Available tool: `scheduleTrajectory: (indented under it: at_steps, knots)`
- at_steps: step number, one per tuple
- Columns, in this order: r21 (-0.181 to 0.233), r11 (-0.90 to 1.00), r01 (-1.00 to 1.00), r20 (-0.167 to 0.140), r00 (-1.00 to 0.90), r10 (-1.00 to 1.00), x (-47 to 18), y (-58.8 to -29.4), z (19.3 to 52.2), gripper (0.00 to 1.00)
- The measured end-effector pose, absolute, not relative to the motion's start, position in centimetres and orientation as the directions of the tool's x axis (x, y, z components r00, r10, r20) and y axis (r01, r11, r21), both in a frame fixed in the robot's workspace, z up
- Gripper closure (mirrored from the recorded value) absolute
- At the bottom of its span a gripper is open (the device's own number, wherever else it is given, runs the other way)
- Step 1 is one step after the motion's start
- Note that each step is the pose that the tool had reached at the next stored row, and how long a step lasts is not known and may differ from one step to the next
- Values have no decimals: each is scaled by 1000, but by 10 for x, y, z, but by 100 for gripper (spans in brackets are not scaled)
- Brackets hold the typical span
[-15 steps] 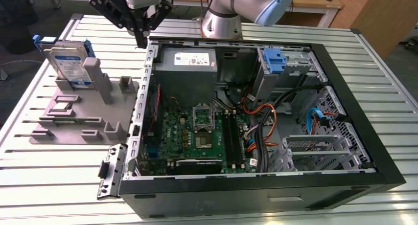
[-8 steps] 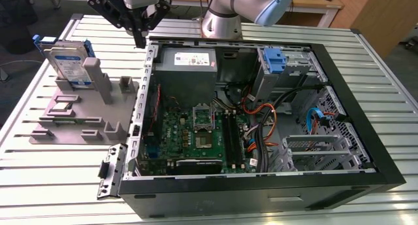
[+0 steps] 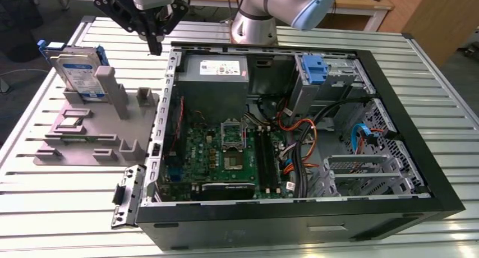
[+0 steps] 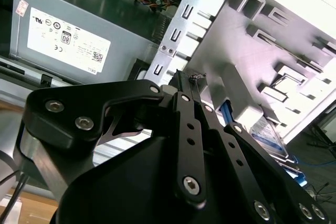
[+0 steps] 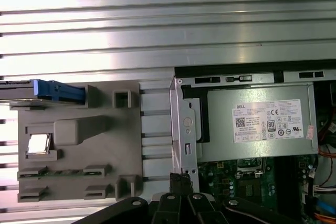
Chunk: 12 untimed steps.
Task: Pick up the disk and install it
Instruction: 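Reach for the disk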
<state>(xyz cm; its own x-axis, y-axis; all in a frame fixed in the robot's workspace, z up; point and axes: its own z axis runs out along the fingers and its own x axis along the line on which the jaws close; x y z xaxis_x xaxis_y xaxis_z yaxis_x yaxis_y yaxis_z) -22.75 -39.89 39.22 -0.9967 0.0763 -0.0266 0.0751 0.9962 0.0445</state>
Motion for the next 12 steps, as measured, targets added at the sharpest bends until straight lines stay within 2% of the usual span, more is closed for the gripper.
scheduleTrajectory:
  at_steps: [12]
  knots:
    - [45,996,75,-28,-997,76,-244,-399,392,89]
